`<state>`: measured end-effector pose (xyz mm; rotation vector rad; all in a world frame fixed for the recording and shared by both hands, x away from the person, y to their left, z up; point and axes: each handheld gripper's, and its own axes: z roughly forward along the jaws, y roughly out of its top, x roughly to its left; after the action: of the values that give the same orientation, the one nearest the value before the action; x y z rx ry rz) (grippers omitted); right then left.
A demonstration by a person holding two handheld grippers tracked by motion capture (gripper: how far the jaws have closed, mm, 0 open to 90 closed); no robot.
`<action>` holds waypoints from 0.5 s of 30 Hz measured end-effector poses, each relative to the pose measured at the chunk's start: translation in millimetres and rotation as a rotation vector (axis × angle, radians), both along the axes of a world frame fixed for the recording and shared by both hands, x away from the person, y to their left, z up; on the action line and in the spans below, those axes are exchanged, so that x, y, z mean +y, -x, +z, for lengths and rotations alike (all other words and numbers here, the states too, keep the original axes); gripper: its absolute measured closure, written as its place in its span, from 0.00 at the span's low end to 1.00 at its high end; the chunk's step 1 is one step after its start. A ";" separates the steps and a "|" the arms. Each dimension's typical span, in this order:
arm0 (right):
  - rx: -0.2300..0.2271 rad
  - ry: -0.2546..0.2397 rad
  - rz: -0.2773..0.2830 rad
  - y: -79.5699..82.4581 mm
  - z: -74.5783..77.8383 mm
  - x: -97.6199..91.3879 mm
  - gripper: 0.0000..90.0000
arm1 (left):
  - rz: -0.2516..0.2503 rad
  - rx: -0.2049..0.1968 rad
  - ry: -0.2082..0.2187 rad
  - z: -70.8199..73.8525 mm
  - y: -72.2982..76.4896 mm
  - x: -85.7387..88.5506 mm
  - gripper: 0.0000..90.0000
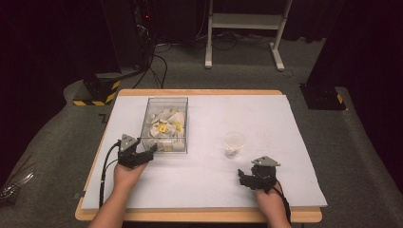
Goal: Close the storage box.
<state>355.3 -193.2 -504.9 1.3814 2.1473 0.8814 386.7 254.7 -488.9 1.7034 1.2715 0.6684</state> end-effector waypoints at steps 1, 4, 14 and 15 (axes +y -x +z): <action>0.000 0.000 0.000 0.0 0.0 0.0 0.18 | 0.003 0.004 0.000 -0.8 -0.9 0.0 0.25; 0.001 -0.001 0.000 0.0 0.0 0.1 0.18 | 0.015 0.009 0.005 -2.9 -3.8 0.1 0.26; 0.000 0.000 0.000 0.0 0.0 0.0 0.18 | 0.059 0.042 0.043 -7.3 -11.0 0.7 0.33; 0.000 0.000 0.000 0.0 0.0 -0.1 0.18 | 0.062 0.042 0.036 -7.4 -10.8 0.6 0.32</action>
<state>355.4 -193.2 -504.9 1.3815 2.1475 0.8820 397.6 255.3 -496.3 1.6623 1.3620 0.6454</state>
